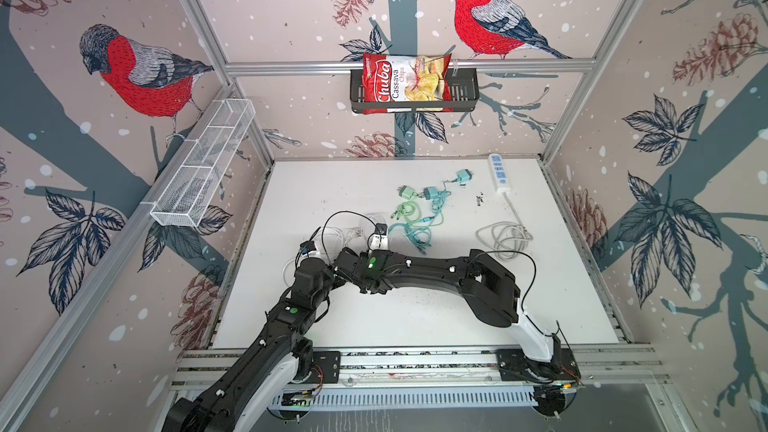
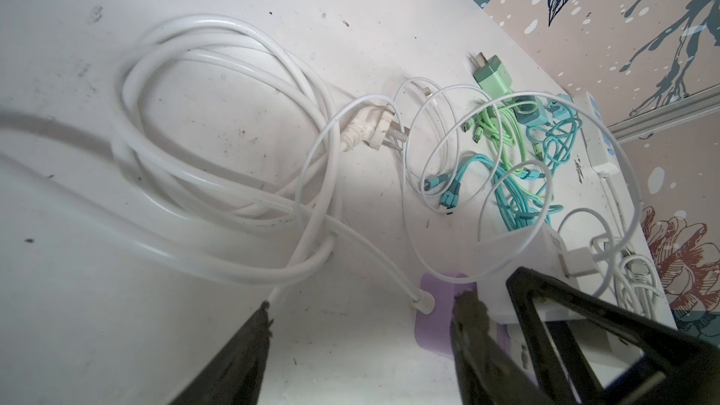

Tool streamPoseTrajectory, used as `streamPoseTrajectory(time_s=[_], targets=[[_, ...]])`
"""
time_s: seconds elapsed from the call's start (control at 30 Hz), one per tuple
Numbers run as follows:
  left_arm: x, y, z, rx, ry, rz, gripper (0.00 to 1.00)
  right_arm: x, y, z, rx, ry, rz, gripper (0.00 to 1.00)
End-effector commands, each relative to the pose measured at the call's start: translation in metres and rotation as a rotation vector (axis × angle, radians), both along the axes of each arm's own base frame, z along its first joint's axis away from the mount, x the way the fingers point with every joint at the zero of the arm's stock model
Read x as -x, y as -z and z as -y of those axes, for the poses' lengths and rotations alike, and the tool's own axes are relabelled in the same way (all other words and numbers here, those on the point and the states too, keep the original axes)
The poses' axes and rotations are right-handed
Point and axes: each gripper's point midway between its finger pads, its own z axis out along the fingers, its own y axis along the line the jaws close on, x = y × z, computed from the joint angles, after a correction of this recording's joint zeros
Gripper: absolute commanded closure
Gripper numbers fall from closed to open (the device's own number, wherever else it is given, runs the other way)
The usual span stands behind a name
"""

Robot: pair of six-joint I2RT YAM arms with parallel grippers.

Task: Insert the plug
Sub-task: 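Lower the 65W charger prongs-down into the purple strip socket with the right gripper, then open the right gripper to release the plugged charger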

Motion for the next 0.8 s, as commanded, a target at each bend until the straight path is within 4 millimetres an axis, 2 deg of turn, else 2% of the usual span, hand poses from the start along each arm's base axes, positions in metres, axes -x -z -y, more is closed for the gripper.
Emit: streamPoseTrajectory(time_s=[0.0,0.23,0.43,0.53,0.77], targets=[[-0.005,-0.006,-0.004,-0.02,-0.017,0.025,0.27,0.036,0.039,0.003,0.043,-0.045,-0.214,0.96],[-0.007,-0.014,-0.007,-0.02,-0.033,0.042,0.27,0.053,0.054,0.009,0.073,-0.047,-0.244,0.97],[-0.007,-0.012,-0.01,-0.029,-0.044,0.037,0.26,0.053,0.045,0.021,0.021,-0.027,-0.234,0.98],[-0.007,-0.011,-0.012,-0.031,-0.055,0.035,0.23,0.051,0.039,0.017,0.008,-0.049,-0.218,0.96],[-0.009,-0.016,-0.013,-0.047,-0.058,0.037,0.19,0.044,0.017,-0.006,-0.023,-0.109,-0.187,0.66]])
